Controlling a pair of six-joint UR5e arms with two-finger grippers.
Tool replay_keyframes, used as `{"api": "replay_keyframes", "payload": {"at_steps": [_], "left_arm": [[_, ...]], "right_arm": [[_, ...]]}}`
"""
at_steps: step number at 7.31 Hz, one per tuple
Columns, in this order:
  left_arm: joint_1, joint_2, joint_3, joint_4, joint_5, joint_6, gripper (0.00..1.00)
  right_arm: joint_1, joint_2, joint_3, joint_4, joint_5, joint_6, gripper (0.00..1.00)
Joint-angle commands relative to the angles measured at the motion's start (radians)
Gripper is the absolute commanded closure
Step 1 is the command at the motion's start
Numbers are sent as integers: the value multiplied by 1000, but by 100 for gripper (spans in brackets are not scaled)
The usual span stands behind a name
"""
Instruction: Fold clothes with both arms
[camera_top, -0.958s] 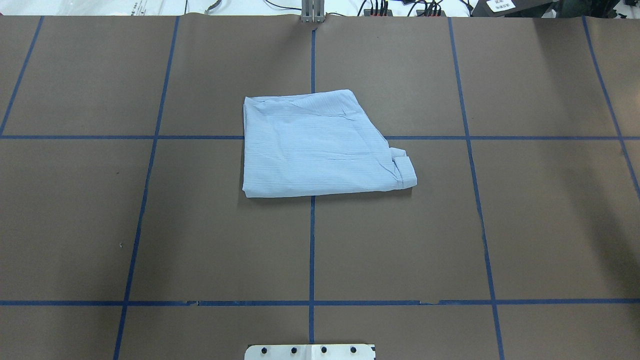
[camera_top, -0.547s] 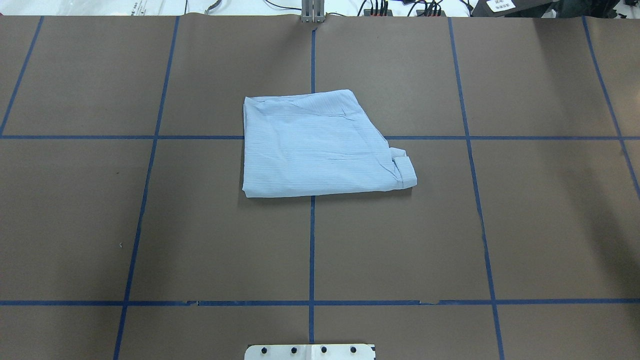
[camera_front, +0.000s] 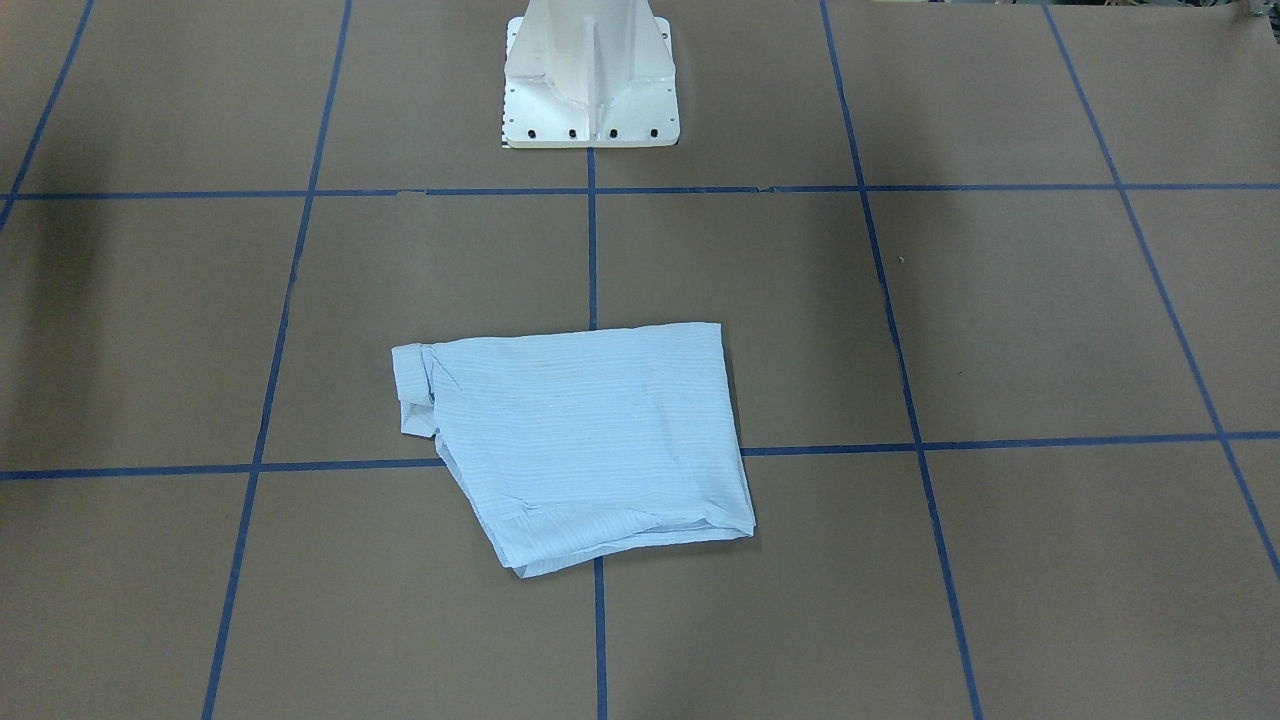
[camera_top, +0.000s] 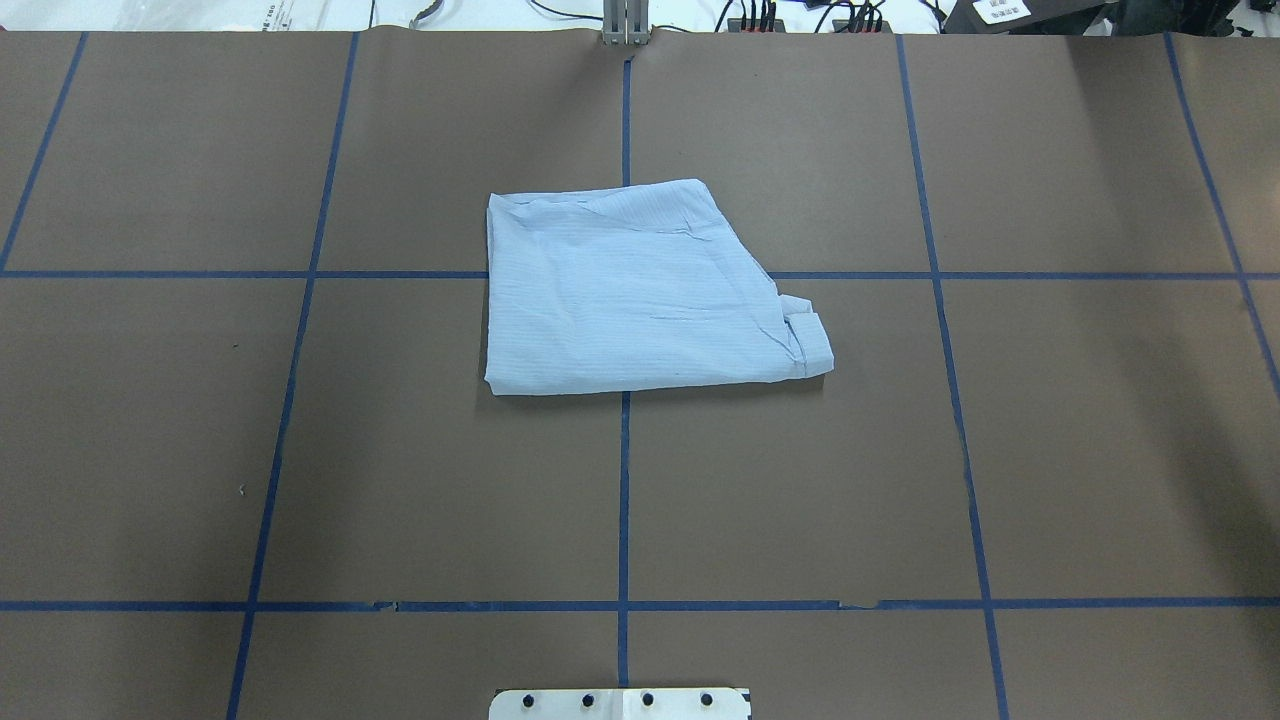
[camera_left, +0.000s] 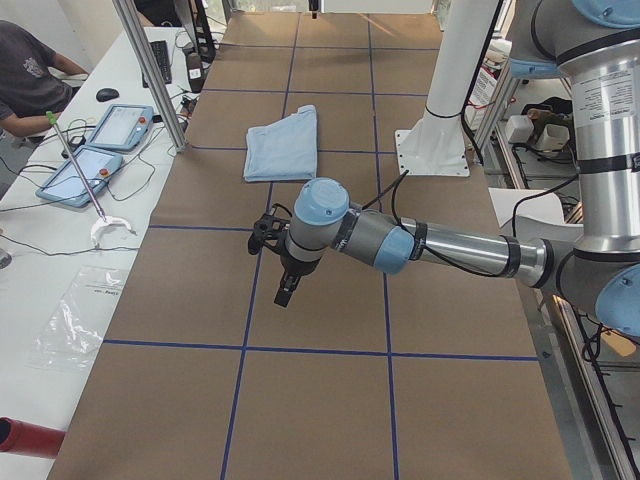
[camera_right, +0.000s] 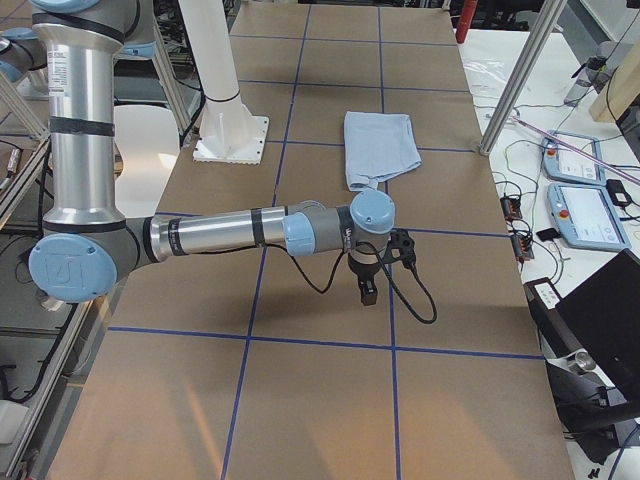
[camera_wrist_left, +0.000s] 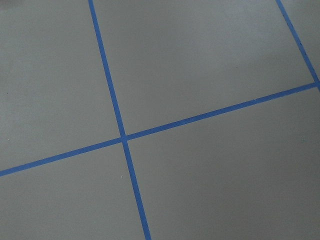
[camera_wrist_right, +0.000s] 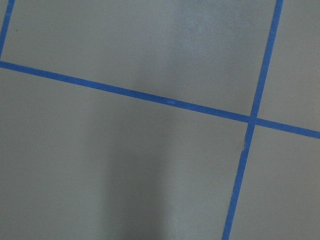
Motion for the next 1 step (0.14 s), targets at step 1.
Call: {"api": "replay_keyframes", "payload": {"at_steps": [1], "left_arm": [[0, 2, -8, -5, 0, 2, 0]], "right_arm": [[1, -1, 2, -1, -5, -1, 0]]}}
